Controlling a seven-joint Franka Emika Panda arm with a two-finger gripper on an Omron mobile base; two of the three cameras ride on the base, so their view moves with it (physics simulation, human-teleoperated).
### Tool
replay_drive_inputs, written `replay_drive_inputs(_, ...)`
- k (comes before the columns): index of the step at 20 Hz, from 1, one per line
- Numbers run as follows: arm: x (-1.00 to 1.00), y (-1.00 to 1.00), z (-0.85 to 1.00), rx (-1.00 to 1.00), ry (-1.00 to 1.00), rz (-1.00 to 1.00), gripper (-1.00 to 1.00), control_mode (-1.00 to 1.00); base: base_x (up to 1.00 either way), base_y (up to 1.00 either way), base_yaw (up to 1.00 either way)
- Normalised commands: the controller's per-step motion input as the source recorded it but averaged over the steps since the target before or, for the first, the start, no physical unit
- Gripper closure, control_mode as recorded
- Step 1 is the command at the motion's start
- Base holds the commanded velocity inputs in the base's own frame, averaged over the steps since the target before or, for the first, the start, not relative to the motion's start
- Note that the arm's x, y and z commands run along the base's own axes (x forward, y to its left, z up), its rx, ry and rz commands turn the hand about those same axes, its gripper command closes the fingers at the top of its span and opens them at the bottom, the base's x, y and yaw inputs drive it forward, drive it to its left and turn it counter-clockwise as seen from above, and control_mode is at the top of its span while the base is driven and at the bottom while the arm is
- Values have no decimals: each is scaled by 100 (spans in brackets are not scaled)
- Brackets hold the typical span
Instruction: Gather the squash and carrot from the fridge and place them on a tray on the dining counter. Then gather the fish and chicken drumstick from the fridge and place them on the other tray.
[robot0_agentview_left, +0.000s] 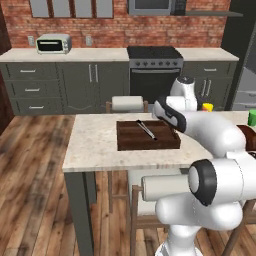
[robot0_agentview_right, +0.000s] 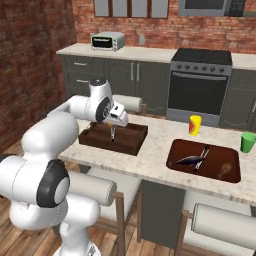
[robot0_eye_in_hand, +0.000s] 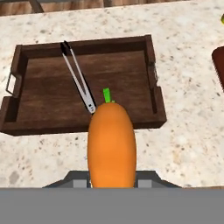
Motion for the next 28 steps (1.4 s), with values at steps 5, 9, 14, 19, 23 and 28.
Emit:
replay_drive_inputs(5, 53, -1, -30, 0, 5, 0, 100, -100, 0, 0, 0)
replay_drive_inputs(9, 69, -10, -30, 0, 5, 0, 100, -100, 0, 0, 0)
replay_drive_inputs(14, 54, -9, -35, 0, 3, 0, 100, -100, 0, 0, 0)
replay_drive_inputs(19, 32, -5, -43, 0, 2, 0, 100, -100, 0, 0, 0)
replay_drive_inputs(23, 28, -2, -46, -1, 0, 0, 100, -100, 0, 0, 0)
replay_drive_inputs(28, 22, -2, -35, 0, 0, 0, 100, -100, 0, 0, 0)
